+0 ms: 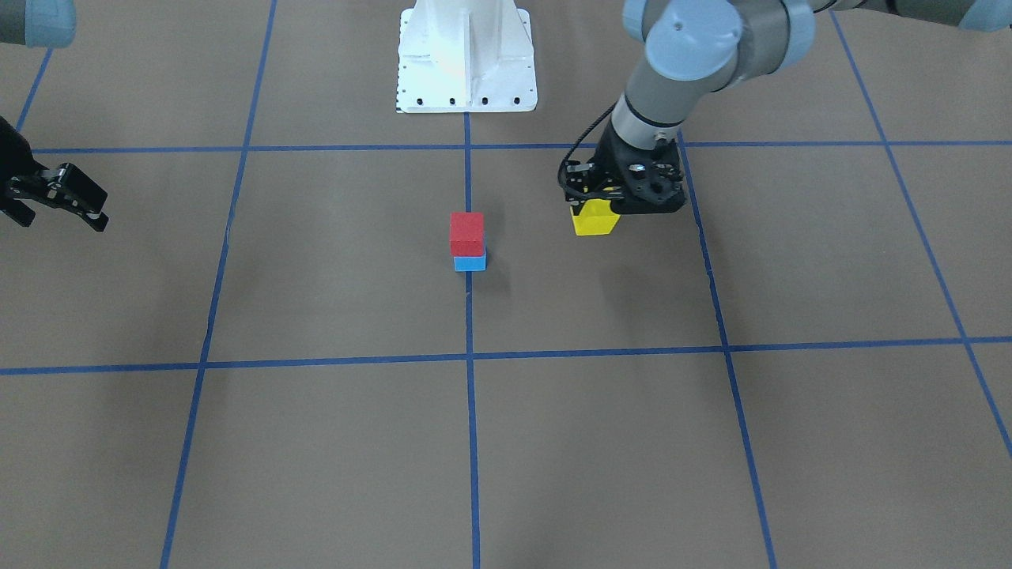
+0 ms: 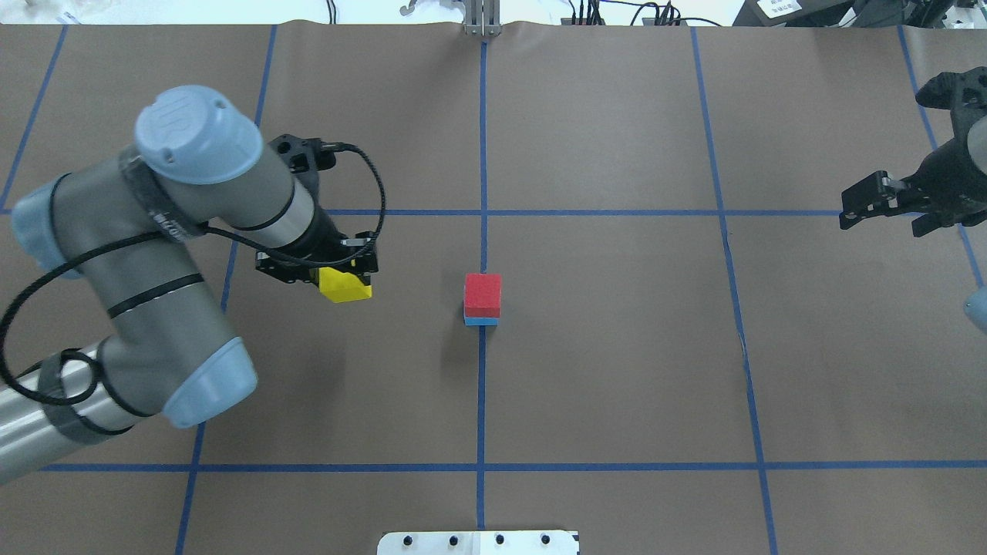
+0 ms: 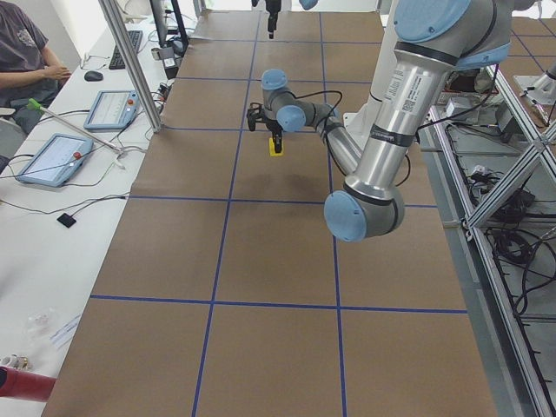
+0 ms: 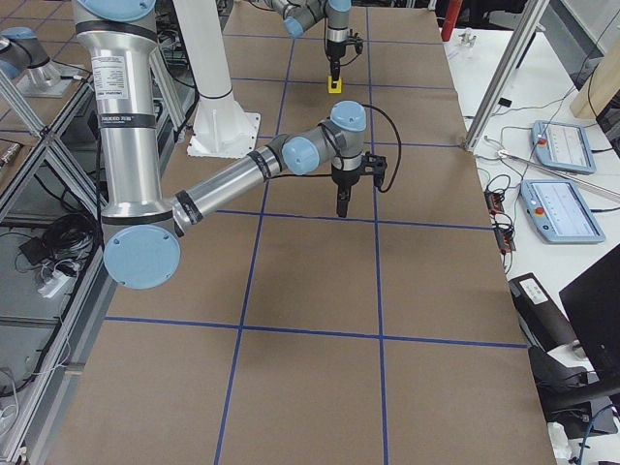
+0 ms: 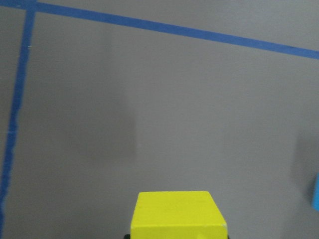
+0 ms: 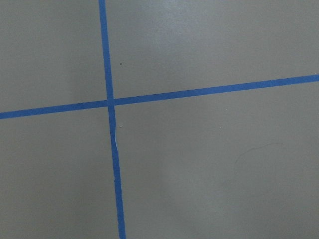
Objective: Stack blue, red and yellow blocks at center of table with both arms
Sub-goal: 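Carry the yellow cube with the left gripper above the red cube, then lower the yellow cube onto the red cube and open the left gripper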
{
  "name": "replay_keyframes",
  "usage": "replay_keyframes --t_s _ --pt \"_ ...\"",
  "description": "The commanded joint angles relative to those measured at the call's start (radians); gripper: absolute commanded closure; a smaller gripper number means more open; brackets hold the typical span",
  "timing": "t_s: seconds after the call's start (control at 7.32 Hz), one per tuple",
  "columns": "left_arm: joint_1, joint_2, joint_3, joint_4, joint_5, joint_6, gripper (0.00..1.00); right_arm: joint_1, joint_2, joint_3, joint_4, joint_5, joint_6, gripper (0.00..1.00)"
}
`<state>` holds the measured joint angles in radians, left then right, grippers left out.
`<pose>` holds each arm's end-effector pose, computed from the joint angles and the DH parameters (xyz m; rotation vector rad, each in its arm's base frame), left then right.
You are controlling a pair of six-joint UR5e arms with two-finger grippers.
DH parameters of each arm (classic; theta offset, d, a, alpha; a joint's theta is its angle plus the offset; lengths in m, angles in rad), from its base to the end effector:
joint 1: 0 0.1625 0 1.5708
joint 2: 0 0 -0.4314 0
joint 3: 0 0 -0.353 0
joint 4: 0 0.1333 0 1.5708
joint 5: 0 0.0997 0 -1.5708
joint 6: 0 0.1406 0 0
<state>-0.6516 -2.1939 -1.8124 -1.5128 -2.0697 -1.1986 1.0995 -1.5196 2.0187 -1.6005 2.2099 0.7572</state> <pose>0.4680 -0.4400 0.2577 -0.0241 0.9177 -0.0583 -0.1703 -0.4430 0.4799 0.0089 -0.7734 0.1216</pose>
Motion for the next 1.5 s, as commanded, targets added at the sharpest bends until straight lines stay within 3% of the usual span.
replay_keyframes --t_s 0.0,0.14,0.41,1.37 --pt "0.013 -0.267 0.175 0.121 0.023 0.074 1.00 0.095 -0.010 -0.084 0.001 0.069 -0.150 0.00" --pt "0.029 -0.336 0.245 0.181 0.032 0.095 1.00 0.109 -0.010 -0.104 0.001 0.082 -0.177 0.00" --pt "0.095 -0.346 0.280 0.177 0.092 0.102 1.00 0.122 -0.025 -0.106 0.001 0.090 -0.199 0.00" --pt "0.115 -0.356 0.286 0.180 0.091 0.105 1.00 0.135 -0.042 -0.109 -0.001 0.097 -0.223 0.00"
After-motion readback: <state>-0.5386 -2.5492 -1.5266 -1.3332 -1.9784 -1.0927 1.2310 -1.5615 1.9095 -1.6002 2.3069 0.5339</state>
